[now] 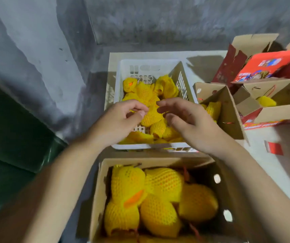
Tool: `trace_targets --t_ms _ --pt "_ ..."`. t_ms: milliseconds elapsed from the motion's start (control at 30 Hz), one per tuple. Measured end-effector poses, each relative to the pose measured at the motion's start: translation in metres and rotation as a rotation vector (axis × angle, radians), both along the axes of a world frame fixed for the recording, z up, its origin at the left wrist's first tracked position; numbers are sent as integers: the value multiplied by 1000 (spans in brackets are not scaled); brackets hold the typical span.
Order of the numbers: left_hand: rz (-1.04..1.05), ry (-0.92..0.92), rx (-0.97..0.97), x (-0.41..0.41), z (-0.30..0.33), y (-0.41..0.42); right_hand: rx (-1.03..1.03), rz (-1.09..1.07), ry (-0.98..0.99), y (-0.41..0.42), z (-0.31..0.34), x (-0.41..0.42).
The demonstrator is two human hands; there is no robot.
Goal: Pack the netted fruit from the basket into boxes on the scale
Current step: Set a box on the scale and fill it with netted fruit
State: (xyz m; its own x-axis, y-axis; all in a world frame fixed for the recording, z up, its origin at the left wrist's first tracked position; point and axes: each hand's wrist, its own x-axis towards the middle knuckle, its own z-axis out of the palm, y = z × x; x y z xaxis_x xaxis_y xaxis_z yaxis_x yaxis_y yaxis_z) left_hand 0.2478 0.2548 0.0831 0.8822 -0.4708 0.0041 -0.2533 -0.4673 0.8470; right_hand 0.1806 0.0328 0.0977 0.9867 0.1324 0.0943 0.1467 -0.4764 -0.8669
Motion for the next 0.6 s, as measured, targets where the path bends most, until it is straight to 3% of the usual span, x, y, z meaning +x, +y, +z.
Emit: trace_targets --t_ms 100,200,367,500,600 --pt "-91 -89 356 66 -51 -16 -259 -35 104 -27 -42 83" --pt "-337 -334 841 96 -90 -16 -479 -76 198 -46 -91 151" --pt "-258 -330 683 104 -101 -13 -868 -154 237 -74 -149 236" --pt "-283 -377 811 108 -106 -16 -873 -241 337 -73 -176 274" --pt "-293 -351 891 109 -108 -18 -1076 -235 286 -70 -191 282"
